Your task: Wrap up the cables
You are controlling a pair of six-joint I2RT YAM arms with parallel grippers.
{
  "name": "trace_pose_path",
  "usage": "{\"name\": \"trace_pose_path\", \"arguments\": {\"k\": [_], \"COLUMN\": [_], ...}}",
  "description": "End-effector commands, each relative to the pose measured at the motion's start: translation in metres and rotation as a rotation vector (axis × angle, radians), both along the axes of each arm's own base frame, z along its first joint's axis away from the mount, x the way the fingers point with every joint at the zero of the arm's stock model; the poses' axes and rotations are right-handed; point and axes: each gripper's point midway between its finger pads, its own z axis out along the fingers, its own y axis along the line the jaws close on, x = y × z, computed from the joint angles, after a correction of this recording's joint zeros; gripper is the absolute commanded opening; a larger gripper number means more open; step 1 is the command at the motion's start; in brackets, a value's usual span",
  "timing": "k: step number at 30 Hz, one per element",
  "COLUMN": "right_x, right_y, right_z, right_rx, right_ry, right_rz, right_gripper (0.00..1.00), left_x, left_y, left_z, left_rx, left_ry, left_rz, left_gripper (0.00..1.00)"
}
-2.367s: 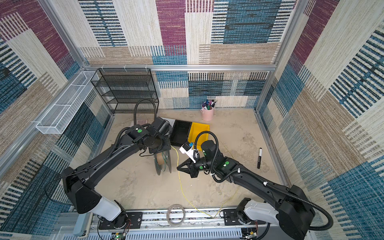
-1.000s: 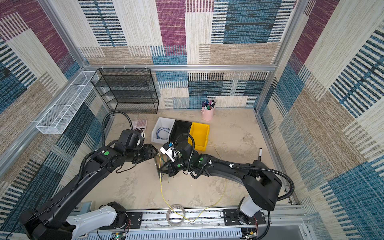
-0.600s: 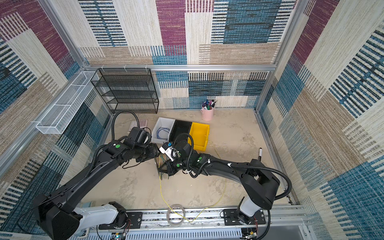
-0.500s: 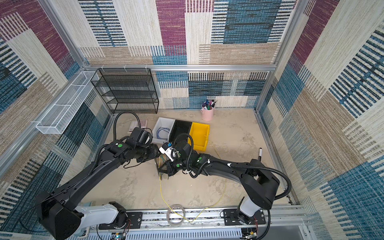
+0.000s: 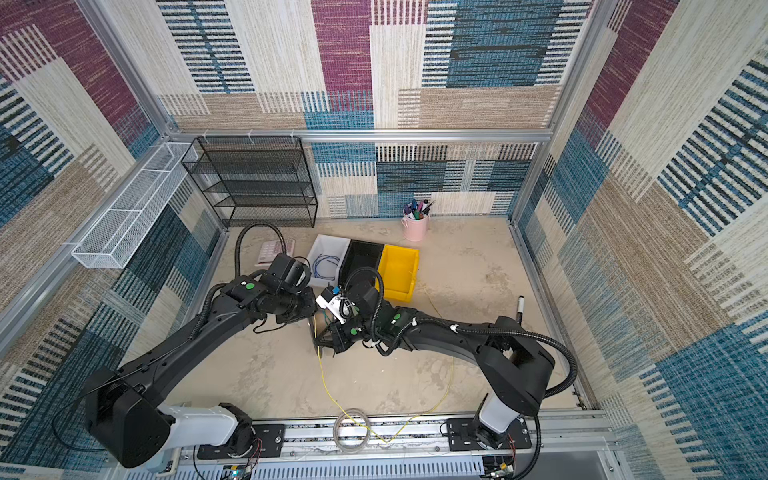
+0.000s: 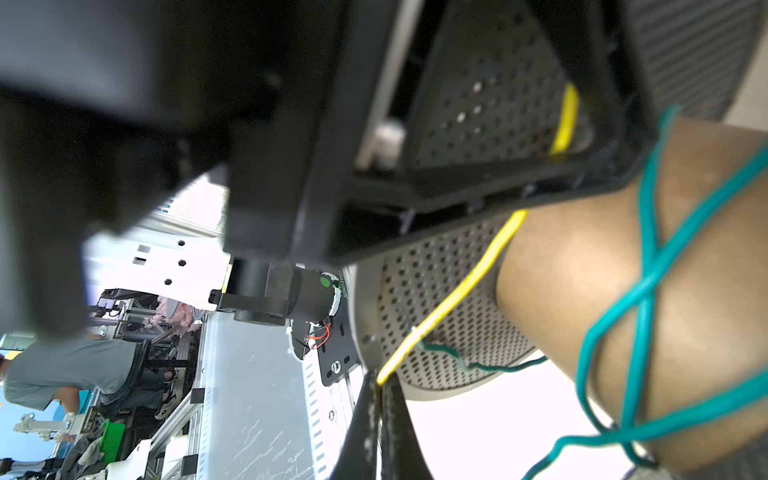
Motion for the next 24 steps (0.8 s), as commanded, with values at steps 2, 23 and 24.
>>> {"name": "trace_pose_path", "arguments": {"k": [2,23,24], "right_x": [0.0,-0.033,-0.041], "right_y": [0.004,-0.041,-0.049], "right_z": [0.005,0.053,0.054], "right_rx": [0.017,0.024,0.013], "right_ry": [-0.021,-0.166,-0.166], "right_rz": [0.019,0.089,0.108], "right_gripper": [0.0,0.62,0.63], "left_x": [-0.002,0.0,0.002], "left_y": [0.008,0.009,0.006], "left_z": [-0.004,0.048,0.059], "left_rx": [0.053,-0.014,-0.046], "left_ry": [0.021,-0.084,-0.108], "left_rz": [0.003,-0.058,-0.068], "left_gripper": [0.18,0.0,0.0]}}
